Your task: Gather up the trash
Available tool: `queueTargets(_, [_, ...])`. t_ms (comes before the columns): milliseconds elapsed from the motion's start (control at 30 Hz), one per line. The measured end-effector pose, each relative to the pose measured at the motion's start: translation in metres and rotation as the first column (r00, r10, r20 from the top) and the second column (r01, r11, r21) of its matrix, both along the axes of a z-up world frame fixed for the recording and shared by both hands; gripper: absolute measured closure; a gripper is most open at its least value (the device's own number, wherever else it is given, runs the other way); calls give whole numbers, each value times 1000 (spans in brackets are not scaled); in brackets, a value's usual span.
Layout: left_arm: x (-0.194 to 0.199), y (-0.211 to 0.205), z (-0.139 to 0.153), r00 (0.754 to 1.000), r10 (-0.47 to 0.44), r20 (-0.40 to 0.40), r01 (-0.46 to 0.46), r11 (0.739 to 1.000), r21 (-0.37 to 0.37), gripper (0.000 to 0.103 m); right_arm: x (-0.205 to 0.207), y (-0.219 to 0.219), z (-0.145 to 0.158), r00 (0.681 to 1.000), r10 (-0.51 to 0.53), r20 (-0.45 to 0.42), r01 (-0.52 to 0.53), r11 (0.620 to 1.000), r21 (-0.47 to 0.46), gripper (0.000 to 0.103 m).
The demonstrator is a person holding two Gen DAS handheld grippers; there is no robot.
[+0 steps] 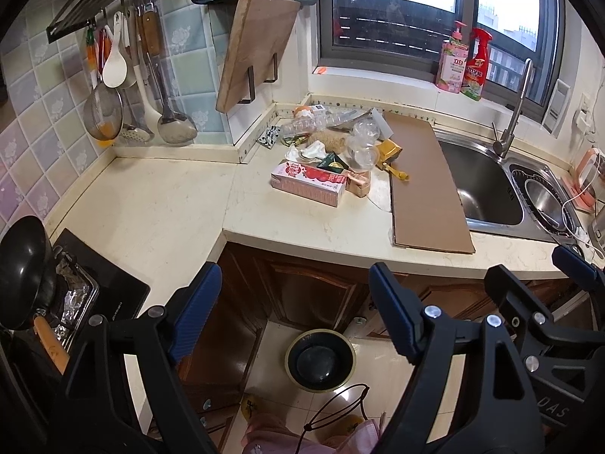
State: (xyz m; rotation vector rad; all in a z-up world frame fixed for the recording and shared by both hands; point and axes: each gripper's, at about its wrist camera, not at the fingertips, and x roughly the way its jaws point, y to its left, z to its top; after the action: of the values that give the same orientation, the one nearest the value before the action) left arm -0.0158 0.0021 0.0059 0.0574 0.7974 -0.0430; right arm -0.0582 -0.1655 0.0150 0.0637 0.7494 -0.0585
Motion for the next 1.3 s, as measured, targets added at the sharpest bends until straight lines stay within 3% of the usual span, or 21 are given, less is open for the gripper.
queueTargets(833, [-11,-3,0,1000,6,8,-6,1000,-10,25,-4,0,4,1000,-1,7,1,1000,-1,1])
queueTargets(1300, [-17,-17,0,999,51,-10,-52,997,-65,25,-4,-24,2,997,76,16,-77,996,37,1])
